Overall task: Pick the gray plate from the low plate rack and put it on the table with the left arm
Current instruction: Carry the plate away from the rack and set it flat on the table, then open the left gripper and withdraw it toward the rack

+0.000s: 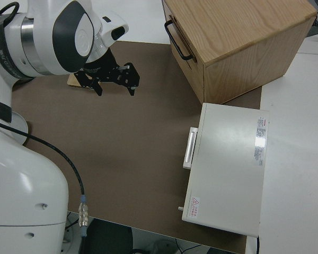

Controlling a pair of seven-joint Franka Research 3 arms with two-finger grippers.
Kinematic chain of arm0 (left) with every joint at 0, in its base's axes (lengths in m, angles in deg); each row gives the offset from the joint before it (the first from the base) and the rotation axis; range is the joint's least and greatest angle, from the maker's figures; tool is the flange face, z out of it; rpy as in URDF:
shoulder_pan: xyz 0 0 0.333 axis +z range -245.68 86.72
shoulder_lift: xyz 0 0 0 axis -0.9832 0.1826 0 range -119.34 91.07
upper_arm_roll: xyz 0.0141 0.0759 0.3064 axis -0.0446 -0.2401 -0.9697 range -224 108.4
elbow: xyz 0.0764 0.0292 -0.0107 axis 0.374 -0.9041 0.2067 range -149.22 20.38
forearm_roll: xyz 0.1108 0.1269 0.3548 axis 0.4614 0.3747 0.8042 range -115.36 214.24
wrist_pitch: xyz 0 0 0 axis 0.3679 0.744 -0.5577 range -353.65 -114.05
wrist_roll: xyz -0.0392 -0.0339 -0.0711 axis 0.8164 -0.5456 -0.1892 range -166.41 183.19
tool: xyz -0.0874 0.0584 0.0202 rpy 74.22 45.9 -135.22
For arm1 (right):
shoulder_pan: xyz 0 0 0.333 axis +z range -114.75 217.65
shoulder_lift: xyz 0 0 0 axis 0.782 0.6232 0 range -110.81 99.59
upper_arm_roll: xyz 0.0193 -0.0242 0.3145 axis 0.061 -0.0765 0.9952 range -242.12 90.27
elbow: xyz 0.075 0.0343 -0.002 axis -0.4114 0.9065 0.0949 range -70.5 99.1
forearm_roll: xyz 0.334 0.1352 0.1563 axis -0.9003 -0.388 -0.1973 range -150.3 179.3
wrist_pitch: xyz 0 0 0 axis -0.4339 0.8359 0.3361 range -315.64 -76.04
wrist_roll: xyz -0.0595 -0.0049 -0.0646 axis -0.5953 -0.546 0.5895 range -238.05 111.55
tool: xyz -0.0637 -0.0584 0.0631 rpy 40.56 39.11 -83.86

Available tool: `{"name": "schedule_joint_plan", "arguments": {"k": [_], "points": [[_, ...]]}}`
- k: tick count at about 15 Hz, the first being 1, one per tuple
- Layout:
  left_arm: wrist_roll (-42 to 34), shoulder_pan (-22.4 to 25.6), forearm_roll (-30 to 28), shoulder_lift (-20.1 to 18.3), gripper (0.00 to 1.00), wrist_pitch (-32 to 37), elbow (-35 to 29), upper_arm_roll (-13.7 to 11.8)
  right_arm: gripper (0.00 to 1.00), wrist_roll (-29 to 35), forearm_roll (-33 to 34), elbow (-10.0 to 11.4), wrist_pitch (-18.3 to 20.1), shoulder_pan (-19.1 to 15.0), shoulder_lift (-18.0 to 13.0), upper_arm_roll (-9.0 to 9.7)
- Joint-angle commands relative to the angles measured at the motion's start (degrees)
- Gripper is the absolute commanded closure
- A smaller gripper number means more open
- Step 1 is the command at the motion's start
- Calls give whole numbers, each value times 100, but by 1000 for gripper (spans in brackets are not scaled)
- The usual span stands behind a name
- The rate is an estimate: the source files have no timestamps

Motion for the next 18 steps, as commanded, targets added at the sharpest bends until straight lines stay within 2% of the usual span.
{"name": "schedule_joint_plan", "arguments": {"k": [1, 8, 11, 12, 16, 18], "points": [[-132, 17, -96, 61, 202, -108, -1, -14, 17, 68, 37, -43, 65, -138, -12, 124], [-27, 35, 44, 35, 130, -73, 226, -14, 17, 68, 37, -43, 65, -138, -12, 115], [341, 26, 517, -36, 93, 146, 499, -5, 17, 68, 37, -43, 65, -138, -12, 123], [543, 17, 719, -71, 26, 304, 657, -5, 17, 68, 37, -43, 74, -138, -12, 124], [1203, -62, 1598, -45, 13, 1103, 1579, 65, 17, 68, 37, -34, 74, -138, -12, 123], [1266, -80, 1784, -1, 13, 1525, 2045, 65, 17, 68, 37, -43, 65, -138, -12, 124]]}}
